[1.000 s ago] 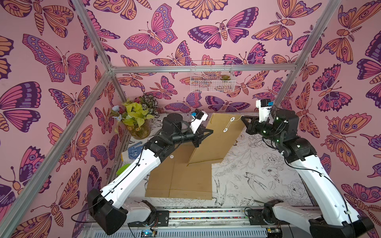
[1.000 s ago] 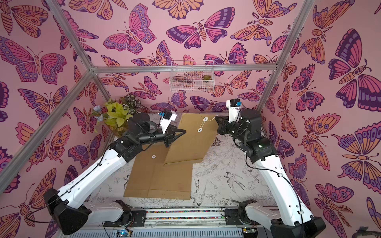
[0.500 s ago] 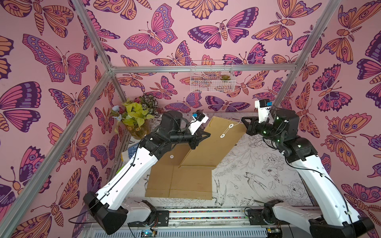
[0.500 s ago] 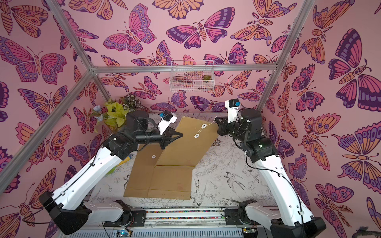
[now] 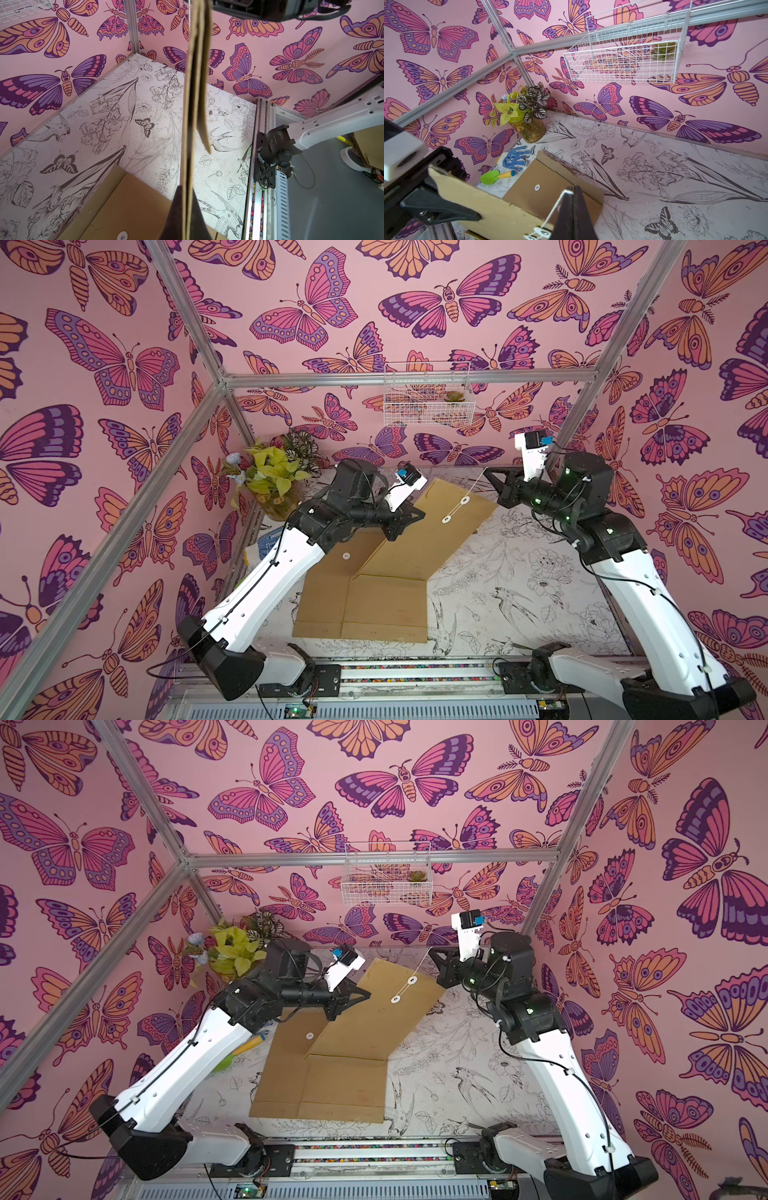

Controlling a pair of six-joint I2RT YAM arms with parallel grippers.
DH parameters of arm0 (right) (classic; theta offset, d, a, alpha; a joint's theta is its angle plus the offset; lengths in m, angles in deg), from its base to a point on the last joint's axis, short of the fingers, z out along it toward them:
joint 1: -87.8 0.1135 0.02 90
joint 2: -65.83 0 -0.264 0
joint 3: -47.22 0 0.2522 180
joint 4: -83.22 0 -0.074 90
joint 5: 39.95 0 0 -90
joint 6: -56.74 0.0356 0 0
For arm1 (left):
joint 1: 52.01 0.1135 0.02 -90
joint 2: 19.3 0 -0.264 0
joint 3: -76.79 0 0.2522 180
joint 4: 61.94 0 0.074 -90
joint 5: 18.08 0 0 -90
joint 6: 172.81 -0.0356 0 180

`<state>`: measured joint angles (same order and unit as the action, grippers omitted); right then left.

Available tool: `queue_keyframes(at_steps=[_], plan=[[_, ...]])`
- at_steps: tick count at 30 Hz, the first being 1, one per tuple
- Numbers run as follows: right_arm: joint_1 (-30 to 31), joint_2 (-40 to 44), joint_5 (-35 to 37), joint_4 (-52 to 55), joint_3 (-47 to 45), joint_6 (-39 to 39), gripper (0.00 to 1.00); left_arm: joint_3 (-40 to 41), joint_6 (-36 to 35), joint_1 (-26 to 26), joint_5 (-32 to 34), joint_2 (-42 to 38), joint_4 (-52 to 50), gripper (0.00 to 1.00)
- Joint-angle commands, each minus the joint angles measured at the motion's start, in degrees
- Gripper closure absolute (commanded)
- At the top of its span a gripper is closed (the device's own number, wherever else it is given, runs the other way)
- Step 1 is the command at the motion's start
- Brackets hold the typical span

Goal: Open the file bag

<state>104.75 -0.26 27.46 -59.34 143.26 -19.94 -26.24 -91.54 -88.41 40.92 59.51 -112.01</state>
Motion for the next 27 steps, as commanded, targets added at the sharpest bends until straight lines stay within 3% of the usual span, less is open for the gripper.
queue_keyframes(at_steps=[1, 15, 27], plan=[[-0.3, -1.3, -4.0, 0.9, 4.0, -2.6, 1.0, -1.2, -1.0, -0.3, 1.5, 0.8, -2.3, 1.0], [-0.3, -7.0, -6.7, 14.1, 15.4, -8.7, 1.0, -3.6, -0.1, -1.1, 6.8, 3.3, -2.4, 1.0], [0.3, -9.7, -18.6, 9.2, 15.9, -1.2, 1.0, -7.2, 2.1, -1.7, 11.5, 6.9, -2.3, 1.0]])
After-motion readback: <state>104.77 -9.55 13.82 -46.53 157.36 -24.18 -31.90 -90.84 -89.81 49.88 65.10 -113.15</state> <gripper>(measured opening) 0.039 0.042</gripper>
